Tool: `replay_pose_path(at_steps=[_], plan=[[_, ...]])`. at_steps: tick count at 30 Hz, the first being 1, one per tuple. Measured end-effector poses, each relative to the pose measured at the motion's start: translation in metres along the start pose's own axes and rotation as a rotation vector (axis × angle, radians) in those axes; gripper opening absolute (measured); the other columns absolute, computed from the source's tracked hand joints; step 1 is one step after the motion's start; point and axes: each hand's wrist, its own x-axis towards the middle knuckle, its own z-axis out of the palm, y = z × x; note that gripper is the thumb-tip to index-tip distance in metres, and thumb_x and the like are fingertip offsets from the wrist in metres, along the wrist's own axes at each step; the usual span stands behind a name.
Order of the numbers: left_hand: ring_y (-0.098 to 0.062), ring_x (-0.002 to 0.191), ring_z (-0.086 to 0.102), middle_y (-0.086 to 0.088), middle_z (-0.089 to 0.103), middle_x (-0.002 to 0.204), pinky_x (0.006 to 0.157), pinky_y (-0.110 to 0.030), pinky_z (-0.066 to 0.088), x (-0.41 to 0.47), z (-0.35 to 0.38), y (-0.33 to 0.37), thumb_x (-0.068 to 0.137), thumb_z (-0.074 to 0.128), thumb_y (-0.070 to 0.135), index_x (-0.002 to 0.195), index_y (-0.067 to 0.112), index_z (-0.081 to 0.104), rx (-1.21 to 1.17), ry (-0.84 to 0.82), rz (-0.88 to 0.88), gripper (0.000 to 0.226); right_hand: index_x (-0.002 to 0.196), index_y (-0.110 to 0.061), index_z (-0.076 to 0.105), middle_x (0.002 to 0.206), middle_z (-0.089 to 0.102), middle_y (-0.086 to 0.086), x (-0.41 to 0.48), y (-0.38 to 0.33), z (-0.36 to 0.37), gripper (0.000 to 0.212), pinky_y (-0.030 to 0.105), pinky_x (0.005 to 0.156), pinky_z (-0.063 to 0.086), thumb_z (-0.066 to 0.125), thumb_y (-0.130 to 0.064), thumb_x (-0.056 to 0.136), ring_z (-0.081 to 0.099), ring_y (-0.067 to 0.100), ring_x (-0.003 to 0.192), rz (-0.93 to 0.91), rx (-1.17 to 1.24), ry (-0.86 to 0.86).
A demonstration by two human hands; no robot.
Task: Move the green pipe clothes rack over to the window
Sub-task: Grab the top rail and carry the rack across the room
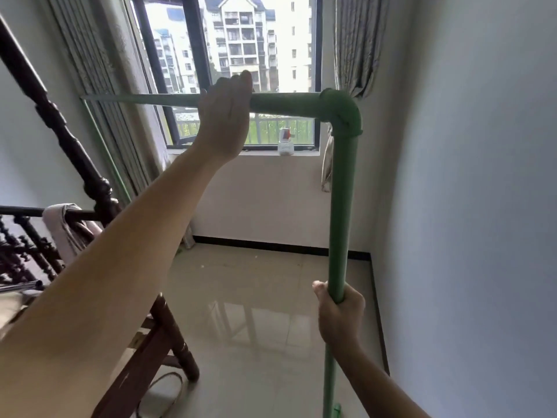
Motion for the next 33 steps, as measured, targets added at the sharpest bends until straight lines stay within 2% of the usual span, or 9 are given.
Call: replay_pose_path(at_steps=[2,5,11,14,16,18,23,29,33], plan=[[-0.029,0.088,0.048,-0.017,0.051,0.087,0.093,-0.062,0.043,0.014,0.023,-0.017,0.095,0.019,0.022,0.101,-0.006,0.055,-0.018,-0.001,-0.03,0.046,0.054,0.01,0.037,0.048,0.034,0.006,0.03,0.01,0.008,0.046,0.031,0.045,0.032,0.07,-0.008,0.081,0.032,0.016,0.044,-0.003,-0.004,-0.011],[-0.039,0.079,0.049,-0.026,0.051,0.079,0.082,-0.062,0.042,0.034,0.059,-0.041,0.101,0.018,0.023,0.09,-0.001,0.052,0.053,0.04,0.038,0.044,0.055,0.01,0.037,0.048,0.034,0.006,0.075,0.025,0.022,0.046,0.031,0.045,0.032,0.07,-0.008,0.081,0.033,0.018,0.045,0.0,-0.012,-0.009],[-0.039,0.072,0.051,-0.017,0.047,0.07,0.077,-0.062,0.046,0.083,0.126,-0.103,0.099,0.021,0.02,0.082,0.004,0.047,0.117,0.094,0.088,0.035,0.056,0.011,0.035,0.049,0.034,0.009,0.162,0.053,0.068,0.047,0.033,0.045,0.031,0.069,-0.008,0.081,0.033,0.019,0.046,-0.003,-0.006,0.019],[-0.033,0.076,0.049,-0.009,0.043,0.073,0.085,-0.059,0.044,0.109,0.158,-0.14,0.1,0.02,0.025,0.084,0.009,0.045,0.123,0.104,0.081,0.034,0.053,0.005,0.035,0.048,0.034,0.009,0.208,0.065,0.096,0.046,0.033,0.045,0.032,0.068,-0.01,0.081,0.033,0.019,0.044,-0.006,-0.002,0.04],[-0.032,0.079,0.048,-0.006,0.041,0.076,0.089,-0.056,0.04,0.125,0.18,-0.165,0.1,0.018,0.028,0.085,0.014,0.041,0.158,0.106,0.068,0.031,0.05,-0.007,0.037,0.046,0.033,0.008,0.238,0.073,0.114,0.042,0.033,0.044,0.031,0.066,-0.018,0.079,0.033,0.018,0.043,-0.012,-0.005,0.052],[-0.029,0.082,0.046,-0.004,0.042,0.079,0.093,-0.055,0.037,0.141,0.202,-0.188,0.099,0.013,0.035,0.085,0.016,0.042,0.188,0.078,0.051,0.037,0.05,-0.01,0.036,0.046,0.033,0.008,0.269,0.083,0.128,0.042,0.034,0.045,0.032,0.065,-0.024,0.075,0.032,0.019,0.043,-0.011,-0.01,0.069],[-0.013,0.086,0.033,0.005,0.042,0.084,0.103,-0.058,0.033,0.177,0.261,-0.227,0.099,0.013,0.046,0.084,0.029,0.035,0.198,0.065,0.024,0.032,0.053,0.006,0.031,0.046,0.034,0.01,0.343,0.11,0.152,0.052,0.038,0.044,0.033,0.063,-0.029,0.074,0.033,0.022,0.043,0.002,-0.007,0.093],[-0.015,0.088,0.038,0.005,0.041,0.085,0.104,-0.057,0.033,0.215,0.345,-0.251,0.1,0.018,0.044,0.088,0.02,0.048,0.223,0.107,-0.001,0.04,0.055,0.009,0.033,0.047,0.037,0.01,0.441,0.141,0.162,0.049,0.036,0.045,0.032,0.063,-0.026,0.074,0.035,0.02,0.044,-0.008,0.021,0.068],[-0.015,0.088,0.04,0.007,0.041,0.086,0.105,-0.058,0.033,0.249,0.406,-0.257,0.101,0.021,0.041,0.087,0.02,0.048,0.236,0.159,-0.008,0.037,0.057,0.01,0.033,0.049,0.037,0.011,0.519,0.158,0.162,0.048,0.036,0.046,0.032,0.062,-0.023,0.075,0.035,0.021,0.046,-0.023,0.032,0.024]])
